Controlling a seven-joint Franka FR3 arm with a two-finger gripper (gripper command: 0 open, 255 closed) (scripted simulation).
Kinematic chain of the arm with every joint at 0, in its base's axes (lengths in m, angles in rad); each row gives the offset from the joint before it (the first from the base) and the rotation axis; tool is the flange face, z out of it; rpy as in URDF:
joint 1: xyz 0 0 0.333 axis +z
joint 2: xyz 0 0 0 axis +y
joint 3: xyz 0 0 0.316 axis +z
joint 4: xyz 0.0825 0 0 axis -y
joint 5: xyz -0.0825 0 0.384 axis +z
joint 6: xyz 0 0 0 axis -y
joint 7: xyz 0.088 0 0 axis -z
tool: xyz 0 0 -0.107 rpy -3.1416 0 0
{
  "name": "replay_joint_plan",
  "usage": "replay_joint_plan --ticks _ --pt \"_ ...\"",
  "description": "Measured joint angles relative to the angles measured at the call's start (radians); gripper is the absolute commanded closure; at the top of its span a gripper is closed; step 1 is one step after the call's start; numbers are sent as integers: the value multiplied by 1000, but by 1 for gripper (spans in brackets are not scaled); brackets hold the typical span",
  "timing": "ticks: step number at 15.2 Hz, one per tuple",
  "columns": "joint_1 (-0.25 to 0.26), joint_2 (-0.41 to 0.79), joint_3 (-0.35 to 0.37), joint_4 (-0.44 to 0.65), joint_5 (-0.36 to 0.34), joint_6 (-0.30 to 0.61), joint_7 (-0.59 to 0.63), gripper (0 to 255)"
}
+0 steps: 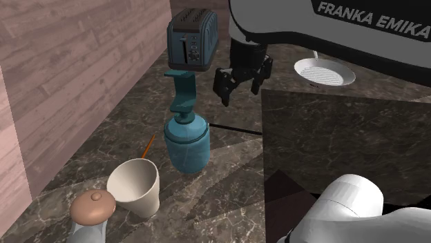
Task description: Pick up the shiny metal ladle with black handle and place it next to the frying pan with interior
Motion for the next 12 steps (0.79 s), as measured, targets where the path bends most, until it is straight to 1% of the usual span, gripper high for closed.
replay_joint_plan --ticks 1,3,12 --pt "0 0 0 0 0 0 0 0" --pt "20 28 -19 -14 -18 27 -67 0" --pt "148 256 -132 -80 -137 233 -553 0"
